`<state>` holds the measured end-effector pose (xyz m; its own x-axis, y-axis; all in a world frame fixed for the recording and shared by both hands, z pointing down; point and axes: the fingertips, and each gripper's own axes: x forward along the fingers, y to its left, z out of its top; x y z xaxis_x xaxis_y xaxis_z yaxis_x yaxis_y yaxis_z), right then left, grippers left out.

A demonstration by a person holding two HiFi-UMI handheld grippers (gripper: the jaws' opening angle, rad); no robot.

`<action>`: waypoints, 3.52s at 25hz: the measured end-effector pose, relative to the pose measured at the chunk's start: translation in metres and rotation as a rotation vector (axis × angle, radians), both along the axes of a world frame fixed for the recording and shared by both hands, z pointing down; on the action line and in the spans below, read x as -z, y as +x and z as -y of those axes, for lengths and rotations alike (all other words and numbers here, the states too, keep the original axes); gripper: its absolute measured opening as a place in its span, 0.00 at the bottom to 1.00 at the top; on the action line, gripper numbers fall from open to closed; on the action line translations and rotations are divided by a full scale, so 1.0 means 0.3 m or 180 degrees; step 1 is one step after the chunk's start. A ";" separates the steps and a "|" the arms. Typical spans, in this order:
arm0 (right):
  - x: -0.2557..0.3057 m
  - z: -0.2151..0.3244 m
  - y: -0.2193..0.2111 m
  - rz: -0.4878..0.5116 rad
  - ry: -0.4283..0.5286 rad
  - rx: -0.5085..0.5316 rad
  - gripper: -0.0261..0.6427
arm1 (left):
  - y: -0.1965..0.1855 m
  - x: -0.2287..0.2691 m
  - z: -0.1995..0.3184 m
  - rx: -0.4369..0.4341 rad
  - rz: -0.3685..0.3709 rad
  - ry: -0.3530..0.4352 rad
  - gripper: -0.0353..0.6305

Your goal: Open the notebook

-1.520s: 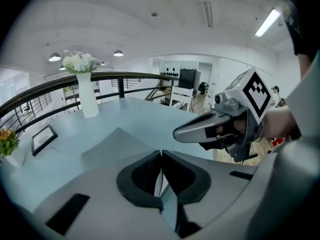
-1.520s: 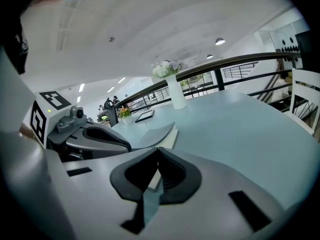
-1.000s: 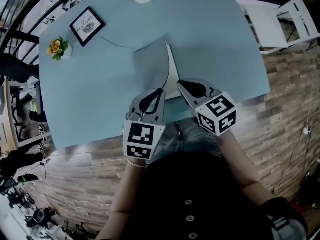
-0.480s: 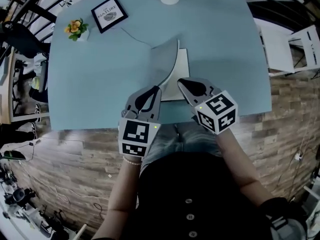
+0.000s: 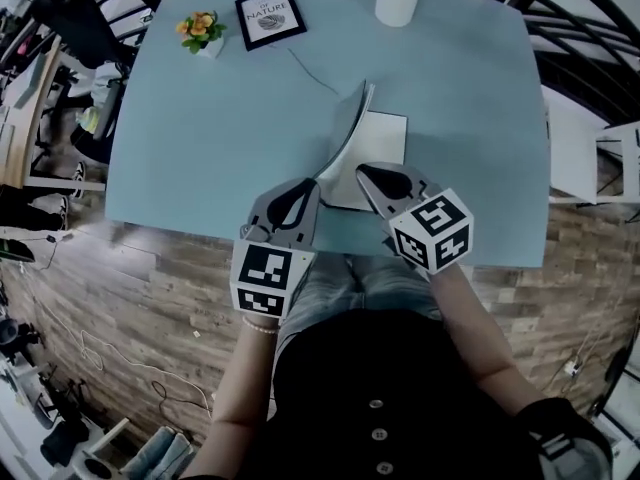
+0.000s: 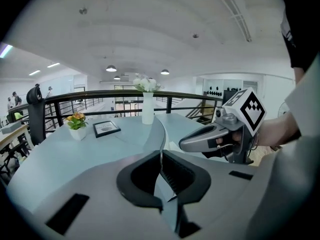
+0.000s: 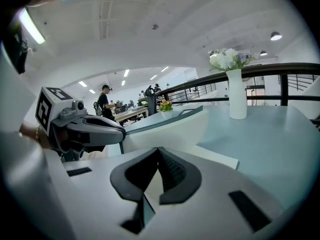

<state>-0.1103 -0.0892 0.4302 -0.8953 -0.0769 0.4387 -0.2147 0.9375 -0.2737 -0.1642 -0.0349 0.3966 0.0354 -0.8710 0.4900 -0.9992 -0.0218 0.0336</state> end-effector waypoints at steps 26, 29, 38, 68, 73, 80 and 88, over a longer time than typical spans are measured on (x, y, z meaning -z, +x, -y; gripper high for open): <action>-0.027 -0.108 -0.153 -0.0046 -0.0057 0.0531 0.05 | -0.241 -0.098 -0.173 0.1083 -0.0325 -0.0097 0.10; -0.034 -0.121 -0.171 -0.0085 -0.0075 0.0494 0.05 | -0.268 -0.120 -0.183 0.1046 -0.0309 -0.0127 0.10; -0.061 -0.131 -0.250 -0.0202 -0.0085 0.0384 0.05 | -0.329 -0.197 -0.197 0.0942 -0.0510 -0.0307 0.11; -0.195 -0.281 -0.432 -0.0578 -0.0204 0.0340 0.05 | -0.416 -0.409 -0.239 0.0518 -0.0896 -0.0917 0.12; -0.214 -0.289 -0.435 -0.0614 -0.0236 0.0284 0.05 | -0.425 -0.434 -0.238 0.0418 -0.0836 -0.1017 0.12; -0.248 -0.290 -0.422 -0.0730 -0.0257 0.0190 0.05 | -0.430 -0.461 -0.243 0.0311 -0.0694 -0.1150 0.13; -0.258 -0.287 -0.421 -0.0735 -0.0271 0.0118 0.05 | -0.445 -0.479 -0.254 0.0166 -0.0508 -0.1204 0.14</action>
<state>-0.2366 -0.0031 0.5077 -0.7721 0.0000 0.6355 -0.2466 0.9216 -0.2997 -0.2978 0.0414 0.5404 0.0974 -0.6333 0.7678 -0.9803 0.0724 0.1840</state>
